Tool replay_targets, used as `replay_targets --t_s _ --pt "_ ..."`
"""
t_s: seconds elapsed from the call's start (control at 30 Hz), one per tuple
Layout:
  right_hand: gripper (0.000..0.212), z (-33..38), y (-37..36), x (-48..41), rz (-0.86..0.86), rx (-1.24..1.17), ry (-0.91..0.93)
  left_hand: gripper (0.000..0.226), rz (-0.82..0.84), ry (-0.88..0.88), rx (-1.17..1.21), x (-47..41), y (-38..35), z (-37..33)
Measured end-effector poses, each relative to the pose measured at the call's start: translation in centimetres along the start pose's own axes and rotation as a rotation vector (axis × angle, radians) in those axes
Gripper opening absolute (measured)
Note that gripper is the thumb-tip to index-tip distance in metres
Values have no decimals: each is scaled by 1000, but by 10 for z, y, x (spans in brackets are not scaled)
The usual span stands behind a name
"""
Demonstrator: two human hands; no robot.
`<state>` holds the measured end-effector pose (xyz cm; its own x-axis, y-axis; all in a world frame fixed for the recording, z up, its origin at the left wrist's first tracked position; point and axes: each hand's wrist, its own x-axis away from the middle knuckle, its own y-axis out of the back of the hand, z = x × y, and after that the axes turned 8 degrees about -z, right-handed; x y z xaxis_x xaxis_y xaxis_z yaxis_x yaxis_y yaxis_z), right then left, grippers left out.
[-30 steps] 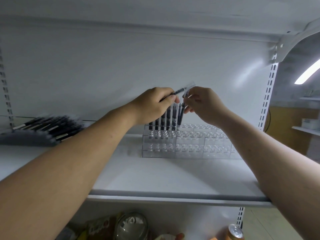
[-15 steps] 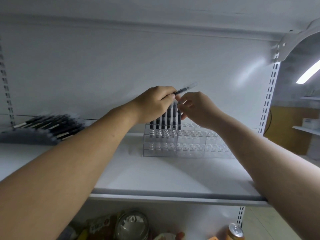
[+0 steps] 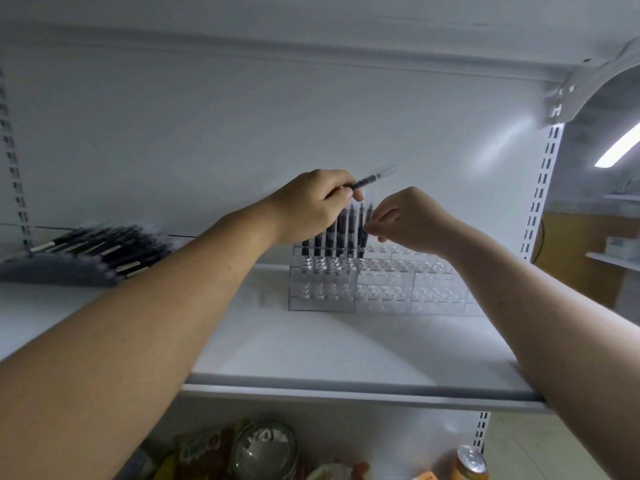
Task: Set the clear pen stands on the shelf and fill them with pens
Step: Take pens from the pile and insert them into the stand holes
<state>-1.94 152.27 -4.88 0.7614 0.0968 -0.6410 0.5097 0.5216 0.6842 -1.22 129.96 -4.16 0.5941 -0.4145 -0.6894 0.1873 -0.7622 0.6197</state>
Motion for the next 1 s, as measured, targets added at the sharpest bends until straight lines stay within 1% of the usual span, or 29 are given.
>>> replay_targets --t_s 0.07,0.1,0.13,0.17,0.23,0.27,0.33,0.4,0.47,0.53,0.6,0.67,0.73,0.8,0.87,1.0 --pt "13 -1 6 -1 -104 -15 -16 25 8 16 23 0 0 0" --pt "11 -1 10 -2 -179 -72 -28 26 14 25 36 0 0 -1" --pt "7 1 14 -2 -234 -185 -37 26 15 35 47 -1 0 -1" --pt "3 5 17 -1 -247 -348 -43 26 11 45 55 -1 -1 -2" --pt "5 11 20 1 -166 -692 -53 26 -9 63 57 -1 -2 -2" --pt "4 14 21 2 -109 -816 -52 26 -20 68 53 -1 -2 -2" --pt "4 17 20 2 -38 -949 -41 26 -29 68 52 -1 -3 -2" --pt "9 17 18 2 -40 -995 -40 26 -12 64 47 -1 -3 -3" --pt "14 17 15 1 -63 -998 -53 28 24 52 21 0 -4 -3" --pt "14 17 14 0 -104 -1020 -70 30 47 26 -10 0 -4 -1" --pt "15 15 16 -2 -231 -995 -74 28 40 -28 -48 -1 -3 1" --pt "17 10 20 -6 -406 -809 -17 20 4 -100 -91 -2 -1 2" --pt "15 6 23 -8 -476 -602 32 21 -55 -168 -115 -2 1 1" --pt "13 4 20 -7 -440 -490 37 30 -111 -229 -145 -2 3 0" --pt "13 4 16 -6 -374 -428 35 43 -136 -258 -202 -2 4 1" --pt "13 5 11 -4 -310 -399 41 65 -107 -220 -323 0 7 1"
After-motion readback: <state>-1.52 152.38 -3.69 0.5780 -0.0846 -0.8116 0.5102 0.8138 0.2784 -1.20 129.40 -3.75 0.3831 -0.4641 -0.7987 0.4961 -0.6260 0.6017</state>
